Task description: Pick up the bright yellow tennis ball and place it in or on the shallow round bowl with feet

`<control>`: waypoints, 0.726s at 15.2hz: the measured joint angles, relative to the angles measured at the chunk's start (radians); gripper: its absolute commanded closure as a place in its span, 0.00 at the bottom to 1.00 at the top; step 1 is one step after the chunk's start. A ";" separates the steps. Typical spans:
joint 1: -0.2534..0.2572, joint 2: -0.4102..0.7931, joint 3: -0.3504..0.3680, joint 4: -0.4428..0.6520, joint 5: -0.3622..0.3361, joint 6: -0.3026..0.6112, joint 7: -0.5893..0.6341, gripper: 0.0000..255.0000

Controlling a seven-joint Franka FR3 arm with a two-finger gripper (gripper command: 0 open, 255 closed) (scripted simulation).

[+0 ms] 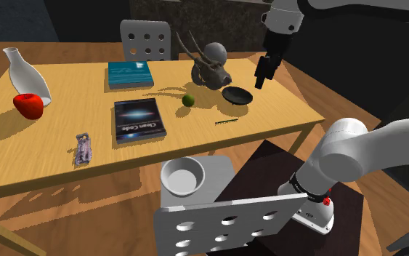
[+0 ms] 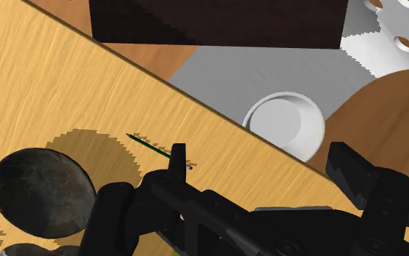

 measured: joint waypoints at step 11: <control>-0.012 0.318 -0.001 0.071 -0.006 0.241 0.019 0.00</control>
